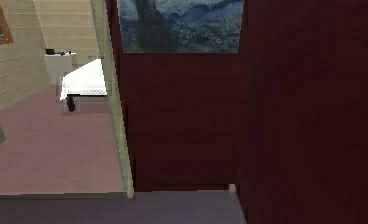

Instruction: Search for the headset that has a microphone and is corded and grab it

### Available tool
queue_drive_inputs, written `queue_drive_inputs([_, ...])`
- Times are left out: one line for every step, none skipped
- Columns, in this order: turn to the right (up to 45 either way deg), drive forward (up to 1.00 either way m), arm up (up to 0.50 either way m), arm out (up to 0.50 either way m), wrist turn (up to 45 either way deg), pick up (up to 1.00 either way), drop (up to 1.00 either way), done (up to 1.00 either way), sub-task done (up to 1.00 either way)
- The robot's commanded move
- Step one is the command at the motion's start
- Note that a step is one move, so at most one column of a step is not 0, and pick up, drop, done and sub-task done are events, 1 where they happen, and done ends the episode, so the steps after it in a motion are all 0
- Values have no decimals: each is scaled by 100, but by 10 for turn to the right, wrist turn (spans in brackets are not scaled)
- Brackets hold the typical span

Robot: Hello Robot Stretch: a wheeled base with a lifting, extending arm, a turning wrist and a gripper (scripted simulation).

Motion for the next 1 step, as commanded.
queue_drive_inputs([-300,0,0,0,0,0,0,0,0])
